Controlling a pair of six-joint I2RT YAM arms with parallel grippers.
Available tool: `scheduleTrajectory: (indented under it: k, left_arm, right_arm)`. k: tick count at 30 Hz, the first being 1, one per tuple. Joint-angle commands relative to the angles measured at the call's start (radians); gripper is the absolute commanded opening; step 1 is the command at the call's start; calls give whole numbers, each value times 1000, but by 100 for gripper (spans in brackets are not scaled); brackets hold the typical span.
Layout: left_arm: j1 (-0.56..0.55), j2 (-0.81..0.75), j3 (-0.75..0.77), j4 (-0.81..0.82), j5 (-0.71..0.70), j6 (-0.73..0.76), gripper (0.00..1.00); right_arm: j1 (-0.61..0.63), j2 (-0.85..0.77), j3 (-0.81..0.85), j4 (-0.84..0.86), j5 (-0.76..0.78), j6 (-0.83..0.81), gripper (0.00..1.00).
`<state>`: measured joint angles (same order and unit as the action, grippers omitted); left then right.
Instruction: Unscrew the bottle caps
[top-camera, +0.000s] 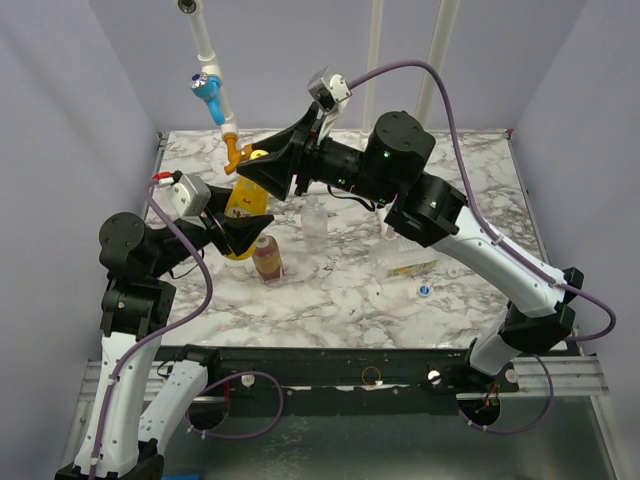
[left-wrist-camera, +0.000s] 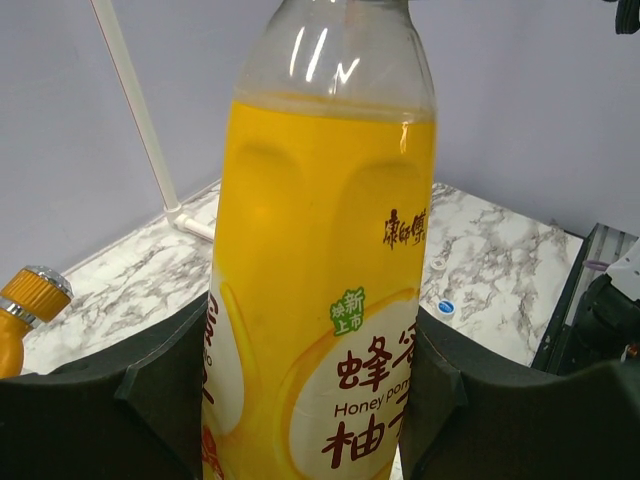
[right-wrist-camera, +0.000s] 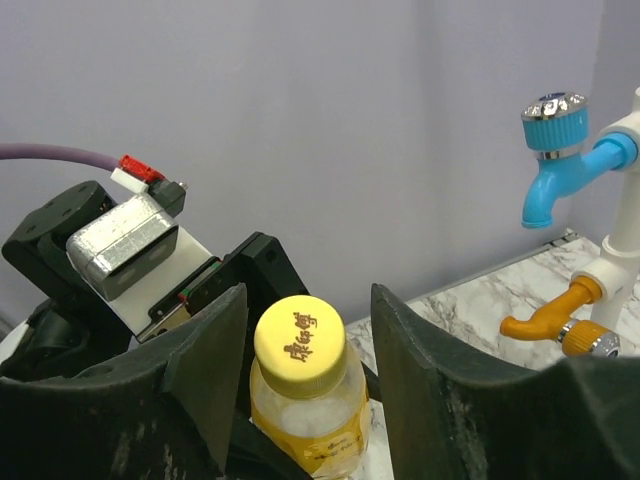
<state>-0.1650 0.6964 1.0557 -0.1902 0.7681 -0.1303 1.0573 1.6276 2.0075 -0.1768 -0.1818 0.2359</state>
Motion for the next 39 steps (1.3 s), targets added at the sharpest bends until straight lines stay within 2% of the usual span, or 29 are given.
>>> scheduleTrajectory:
  k: [1,9,16,36,39]
  left_arm:
    - [2,-11,-3,0,13,-5,5]
    - [2,-13,1,-1,22,-11,5]
    - [2,-13,1,-3,25,-12,5]
    - [2,3,21,-3,37,-27,5]
    - [2,1,23,-3,39,-28,5]
  right_arm:
    - [3,-48,-2,68,-19,-2,57]
    - [3,-36,14,51,-28,3,52]
    - [3,-20,30,29,-44,5,54]
    - [3,19,66,-7,-54,-14,51]
    - [3,18,62,-3,-48,-11,41]
